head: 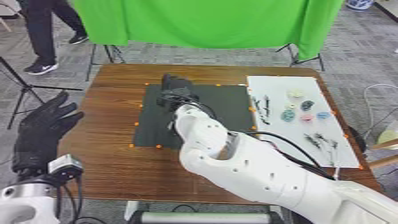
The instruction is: Arrange flowers
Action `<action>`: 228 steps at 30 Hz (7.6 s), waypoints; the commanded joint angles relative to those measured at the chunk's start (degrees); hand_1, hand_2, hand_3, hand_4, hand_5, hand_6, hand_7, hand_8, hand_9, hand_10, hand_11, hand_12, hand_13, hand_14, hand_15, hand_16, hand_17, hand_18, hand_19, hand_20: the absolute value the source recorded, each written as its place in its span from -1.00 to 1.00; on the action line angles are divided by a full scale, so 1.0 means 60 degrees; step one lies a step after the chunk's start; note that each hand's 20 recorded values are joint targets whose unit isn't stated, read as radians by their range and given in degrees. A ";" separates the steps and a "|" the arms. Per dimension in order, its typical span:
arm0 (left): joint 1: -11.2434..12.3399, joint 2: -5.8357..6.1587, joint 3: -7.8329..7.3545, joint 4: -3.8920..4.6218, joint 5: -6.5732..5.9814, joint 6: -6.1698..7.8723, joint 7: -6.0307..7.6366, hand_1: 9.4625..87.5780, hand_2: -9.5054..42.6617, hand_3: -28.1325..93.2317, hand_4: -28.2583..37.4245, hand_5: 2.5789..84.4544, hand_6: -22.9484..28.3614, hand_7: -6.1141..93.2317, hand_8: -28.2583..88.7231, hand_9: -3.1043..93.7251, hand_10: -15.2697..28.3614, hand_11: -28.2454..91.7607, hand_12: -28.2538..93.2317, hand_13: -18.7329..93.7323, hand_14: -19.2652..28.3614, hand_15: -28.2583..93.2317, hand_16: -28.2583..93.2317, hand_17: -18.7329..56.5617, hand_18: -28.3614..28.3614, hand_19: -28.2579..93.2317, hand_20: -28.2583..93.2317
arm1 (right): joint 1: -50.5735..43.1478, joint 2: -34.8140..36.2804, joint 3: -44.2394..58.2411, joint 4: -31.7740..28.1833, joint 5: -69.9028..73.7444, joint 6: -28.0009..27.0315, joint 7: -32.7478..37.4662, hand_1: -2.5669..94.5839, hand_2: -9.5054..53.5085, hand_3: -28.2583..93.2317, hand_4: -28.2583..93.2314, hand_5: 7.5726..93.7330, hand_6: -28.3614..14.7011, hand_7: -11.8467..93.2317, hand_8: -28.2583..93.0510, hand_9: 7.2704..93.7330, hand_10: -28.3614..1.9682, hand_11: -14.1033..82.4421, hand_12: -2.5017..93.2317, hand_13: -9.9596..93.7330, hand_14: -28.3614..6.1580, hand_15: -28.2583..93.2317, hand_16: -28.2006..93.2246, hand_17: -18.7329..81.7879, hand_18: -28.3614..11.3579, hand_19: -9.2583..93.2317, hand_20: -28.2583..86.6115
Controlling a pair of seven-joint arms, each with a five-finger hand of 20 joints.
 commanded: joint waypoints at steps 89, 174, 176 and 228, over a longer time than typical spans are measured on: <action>0.1749 -0.0160 0.0562 -0.0485 -0.0059 0.0305 0.0388 -0.61 -0.41 0.83 -0.79 -0.11 0.29 -0.54 -0.71 -0.21 0.59 -0.07 -0.40 -0.20 0.91 0.34 -0.71 -0.74 0.80 0.47 -0.52 | -1.1110 0.7627 0.9005 -0.5851 -0.1023 0.1510 0.3417 -0.33 -1.00 0.83 -0.99 0.19 -0.10 -0.36 -0.77 0.40 -0.43 0.12 -0.60 0.52 -0.10 0.73 -0.32 0.12 -0.75 0.95 -0.66; 0.1844 0.0472 0.0297 -0.0410 -0.0580 0.0847 0.1371 -0.61 -0.42 0.83 -0.78 -0.11 0.29 -0.54 -0.71 -0.21 0.59 -0.06 -0.39 -0.20 0.91 0.34 -0.71 -0.74 0.80 0.47 -0.52 | -0.0122 0.5822 0.1030 -0.3487 -0.0551 0.2382 0.2644 0.13 -1.00 0.83 -1.00 0.93 0.14 -0.37 -0.28 1.00 0.13 0.22 -0.57 0.97 0.42 0.60 -0.21 0.35 -0.70 1.00 -0.29; 0.1889 0.0521 0.0270 -0.0426 -0.0645 0.0895 0.1427 -0.61 -0.42 0.83 -0.78 -0.11 0.29 -0.54 -0.71 -0.21 0.59 -0.06 -0.40 -0.20 0.91 0.34 -0.71 -0.74 0.80 0.47 -0.52 | 0.0403 0.5193 0.0589 -0.3091 -0.0436 0.2239 0.2493 0.13 -1.00 0.83 -1.00 0.93 0.14 -0.37 -0.28 1.00 0.13 0.23 -0.58 0.97 0.42 0.60 -0.21 0.35 -0.70 1.00 -0.29; 0.0261 -0.0062 0.0734 -0.0050 0.0053 -0.0211 -0.0014 -0.60 -0.41 0.83 -0.78 -0.11 0.29 -0.54 -0.71 -0.21 0.59 -0.07 -0.40 -0.17 0.94 0.37 -0.72 -0.74 0.80 0.47 -0.53 | -0.0570 0.0814 -0.0139 0.0036 0.1163 -0.0956 0.2183 0.05 -1.00 0.79 -1.00 0.89 0.15 -0.36 -0.35 1.00 0.14 0.17 -0.54 0.92 0.34 0.62 -0.21 0.29 -0.68 1.00 -0.32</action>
